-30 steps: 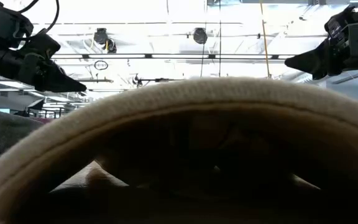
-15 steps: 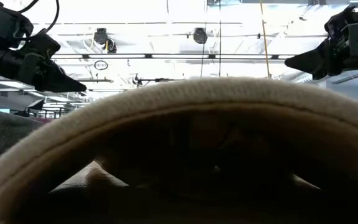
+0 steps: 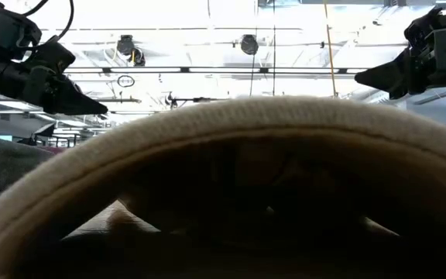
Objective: Pick & Place hat
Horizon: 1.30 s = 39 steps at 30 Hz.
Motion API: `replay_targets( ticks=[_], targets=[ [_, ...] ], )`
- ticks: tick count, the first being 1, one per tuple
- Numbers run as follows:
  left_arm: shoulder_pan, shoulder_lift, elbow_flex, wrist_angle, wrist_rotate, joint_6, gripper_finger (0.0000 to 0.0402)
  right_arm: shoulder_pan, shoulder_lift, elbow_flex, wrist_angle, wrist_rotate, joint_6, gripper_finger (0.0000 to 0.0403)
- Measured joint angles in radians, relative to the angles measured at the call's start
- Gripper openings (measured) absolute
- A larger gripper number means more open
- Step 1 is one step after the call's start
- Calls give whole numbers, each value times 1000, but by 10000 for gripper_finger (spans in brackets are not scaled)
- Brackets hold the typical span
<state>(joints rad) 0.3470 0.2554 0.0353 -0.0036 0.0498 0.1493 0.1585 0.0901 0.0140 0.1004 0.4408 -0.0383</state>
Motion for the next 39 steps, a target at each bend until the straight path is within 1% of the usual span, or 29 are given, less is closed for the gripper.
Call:
replay_targets(
  ticks=[28, 33, 39],
  targets=[
    [0, 0, 0, 0, 0, 0, 63, 0, 0, 0, 0, 0, 0, 0],
    [0, 0, 0, 9, 0, 59, 63, 0, 0, 0, 0, 0, 0, 0],
    [0, 0, 0, 9, 0, 51, 63, 0, 0, 0, 0, 0, 0, 0]
  ],
)
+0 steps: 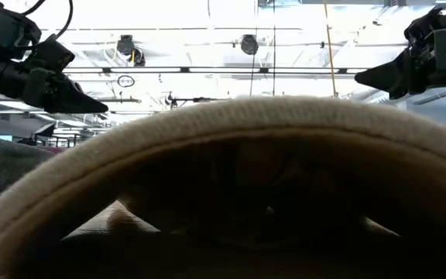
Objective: Pick & Place hat
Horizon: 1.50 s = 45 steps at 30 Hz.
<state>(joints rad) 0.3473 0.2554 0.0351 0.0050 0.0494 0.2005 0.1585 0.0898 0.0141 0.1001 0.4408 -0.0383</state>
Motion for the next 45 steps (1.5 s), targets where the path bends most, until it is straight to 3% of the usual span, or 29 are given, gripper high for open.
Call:
replay_targets(
  ticks=[9, 16, 24, 31, 37, 43, 45],
  targets=[
    [0, 0, 0, 0, 1, -10, 63, 0, 0, 0, 0, 0, 0, 0],
    [0, 0, 0, 9, 0, -201, 63, 0, 0, 0, 0, 0, 0, 0],
    [0, 0, 0, 175, 2, -262, 63, 0, 0, 0, 1, 0, 1, 0],
    [0, 0, 0, 272, 2, -309, 63, 0, 0, 0, 16, 0, 207, 0],
    [0, 0, 0, 271, 3, -353, 63, 0, 0, 0, 23, 1, 265, 0],
    [-1, 0, 0, 236, 165, -359, 63, 0, 1, 0, 56, -2, 202, 0],
    [-1, 0, 0, 239, 163, -357, 63, 0, 2, 0, 74, 1, 151, 0]
  ],
)
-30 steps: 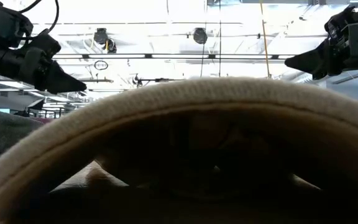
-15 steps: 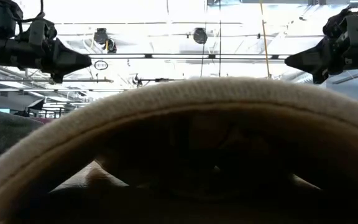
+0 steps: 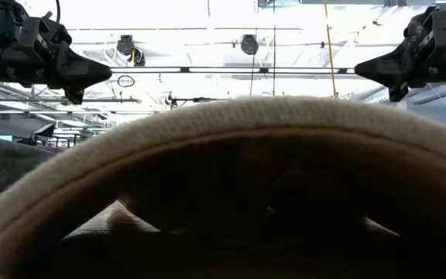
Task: Pick & Place hat
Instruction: Put the top black cap into the blue bin
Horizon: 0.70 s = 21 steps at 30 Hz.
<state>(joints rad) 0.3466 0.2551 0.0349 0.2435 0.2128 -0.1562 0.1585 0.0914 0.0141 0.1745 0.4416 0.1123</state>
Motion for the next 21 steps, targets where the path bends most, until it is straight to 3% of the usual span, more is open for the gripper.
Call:
replay_targets(
  ticks=[5, 13, 18, 21],
  targets=[
    [0, 0, 0, -6, -33, -8, 63, 0, 2, 0, 37, 1, -28, 0],
    [-1, 0, 0, 27, -89, 28, 61, 0, 59, 0, 22, -54, 91, 0],
    [-2, 0, 0, 11, -80, 16, 14, 1, 149, 0, 86, -52, 82, 0],
    [-11, 0, 0, -12, -75, 13, 8, 1, 209, 0, 167, -53, 40, 0]
  ],
)
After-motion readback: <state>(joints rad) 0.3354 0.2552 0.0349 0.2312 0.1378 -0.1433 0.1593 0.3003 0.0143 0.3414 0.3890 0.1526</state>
